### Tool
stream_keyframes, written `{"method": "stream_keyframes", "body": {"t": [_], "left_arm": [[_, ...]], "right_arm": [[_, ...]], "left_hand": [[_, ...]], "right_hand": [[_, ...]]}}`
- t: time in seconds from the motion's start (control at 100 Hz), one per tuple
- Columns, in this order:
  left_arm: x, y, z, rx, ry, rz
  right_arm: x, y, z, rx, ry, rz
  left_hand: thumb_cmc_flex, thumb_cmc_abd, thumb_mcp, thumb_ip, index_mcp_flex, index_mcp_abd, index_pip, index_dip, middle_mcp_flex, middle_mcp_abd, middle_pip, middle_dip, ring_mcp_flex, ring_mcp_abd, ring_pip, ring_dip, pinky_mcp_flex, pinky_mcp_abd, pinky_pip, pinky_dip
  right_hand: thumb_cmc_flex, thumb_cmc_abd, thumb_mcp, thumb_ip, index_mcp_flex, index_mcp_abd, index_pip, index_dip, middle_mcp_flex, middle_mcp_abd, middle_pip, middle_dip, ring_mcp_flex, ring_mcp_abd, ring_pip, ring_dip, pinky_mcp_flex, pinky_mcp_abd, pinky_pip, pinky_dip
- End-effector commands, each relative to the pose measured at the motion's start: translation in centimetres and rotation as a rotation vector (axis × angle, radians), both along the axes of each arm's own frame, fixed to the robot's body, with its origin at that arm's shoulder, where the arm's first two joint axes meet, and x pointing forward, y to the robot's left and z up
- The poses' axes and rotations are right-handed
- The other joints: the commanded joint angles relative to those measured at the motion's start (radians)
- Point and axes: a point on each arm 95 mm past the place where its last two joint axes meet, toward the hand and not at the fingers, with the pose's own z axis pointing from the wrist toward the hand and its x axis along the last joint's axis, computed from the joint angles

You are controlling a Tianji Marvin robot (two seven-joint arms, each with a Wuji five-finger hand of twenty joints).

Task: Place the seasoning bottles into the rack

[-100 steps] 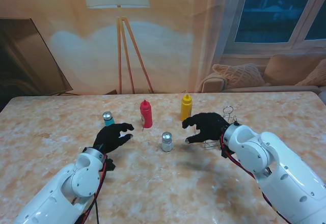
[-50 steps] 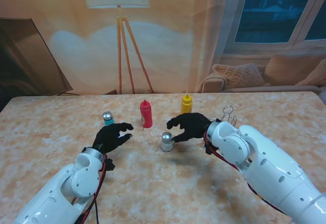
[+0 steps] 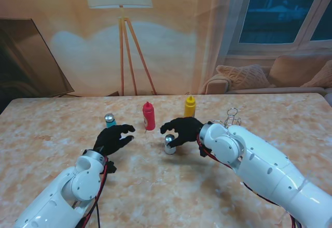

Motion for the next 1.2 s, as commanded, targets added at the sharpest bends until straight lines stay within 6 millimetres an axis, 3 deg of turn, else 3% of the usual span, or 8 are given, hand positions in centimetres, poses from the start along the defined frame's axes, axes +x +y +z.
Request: {"method": "stream_keyframes", "body": {"t": [0.0,0.25,0.59,0.76,1.07,1.15,1.19], "left_arm": [[-0.1,-0.1,-0.1,0.006,0.007,-0.008],[0.0,0.0,-0.1,0.004,0.006,-0.004],[0.0,0.1,-0.2,0.007,0.005,-0.003],[0.0,0.1,-0.2,0.007,0.005,-0.003],[0.0,0.1,-0.2,0.003,0.005,-0.001],[0.0,0.1,-0.2,0.003,0.005,-0.001],[0.0,0.1,-0.2,0.004,0.005,-0.001]], "right_arm": [[0.0,0.6,-0.4,-0.011,0.018,0.014],[0.4,1.0,-1.1,-0.026,0.030,0.010],[0.4,1.3,-1.8,-0.060,0.049,0.028],[0.5,1.4,-1.9,-0.064,0.040,0.028],[1.0,1.7,-2.6,-0.052,0.014,0.016],[1.0,1.7,-2.7,-0.046,0.011,0.011],[1.0,1.7,-2.7,-0.042,0.012,0.009]], "left_hand": [[-0.015,-0.011,0.020,-0.027,0.016,-0.004,0.013,0.007,0.003,-0.002,-0.001,0.009,0.018,-0.009,0.017,0.024,-0.003,0.010,0.013,-0.004],[-0.013,-0.011,0.019,-0.027,0.017,-0.004,0.014,0.007,0.004,-0.001,0.000,0.009,0.018,-0.010,0.017,0.024,-0.003,0.011,0.013,-0.004],[-0.012,-0.010,0.016,-0.027,0.017,-0.004,0.014,0.007,0.004,-0.001,0.000,0.009,0.019,-0.009,0.017,0.024,-0.003,0.011,0.013,-0.004],[-0.011,-0.008,0.014,-0.027,0.018,-0.003,0.015,0.008,0.003,-0.001,-0.001,0.009,0.019,-0.009,0.017,0.024,-0.004,0.010,0.012,-0.004],[-0.009,0.000,0.005,-0.029,0.018,-0.003,0.014,0.008,0.003,0.000,-0.002,0.009,0.016,-0.007,0.016,0.024,-0.006,0.011,0.012,-0.004],[-0.007,0.000,0.003,-0.028,0.017,-0.002,0.013,0.007,0.003,0.000,-0.003,0.009,0.017,-0.007,0.017,0.024,-0.005,0.012,0.012,-0.004],[-0.007,0.001,0.002,-0.028,0.017,-0.001,0.013,0.007,0.002,0.000,-0.003,0.009,0.016,-0.006,0.016,0.024,-0.007,0.012,0.011,-0.004]], "right_hand": [[-0.002,-0.037,0.033,0.002,-0.036,-0.026,0.011,-0.002,-0.031,0.019,0.011,-0.027,-0.015,0.011,0.004,-0.015,-0.012,0.011,0.024,-0.018],[0.007,-0.070,0.075,-0.007,-0.041,-0.048,0.048,-0.006,-0.021,0.013,0.036,-0.020,0.002,0.001,0.029,-0.007,0.005,0.007,0.049,-0.013],[0.079,-0.150,0.143,-0.014,-0.032,-0.094,0.121,-0.016,0.014,-0.012,0.098,0.019,0.063,-0.051,0.105,0.035,0.072,-0.021,0.082,0.003],[0.130,-0.173,0.169,-0.017,0.000,-0.118,0.188,-0.017,0.048,-0.051,0.170,0.070,0.116,-0.096,0.192,0.088,0.125,-0.039,0.106,0.022],[0.194,-0.197,0.203,-0.024,0.116,-0.166,0.362,0.036,0.157,-0.161,0.313,0.171,0.237,-0.199,0.378,0.191,0.249,-0.089,0.163,0.067],[0.213,-0.211,0.188,-0.094,0.145,-0.204,0.409,0.062,0.199,-0.189,0.350,0.201,0.273,-0.217,0.437,0.248,0.282,-0.100,0.178,0.090],[0.220,-0.220,0.184,-0.131,0.153,-0.236,0.457,0.028,0.223,-0.204,0.368,0.235,0.296,-0.229,0.466,0.281,0.298,-0.105,0.181,0.111]]}}
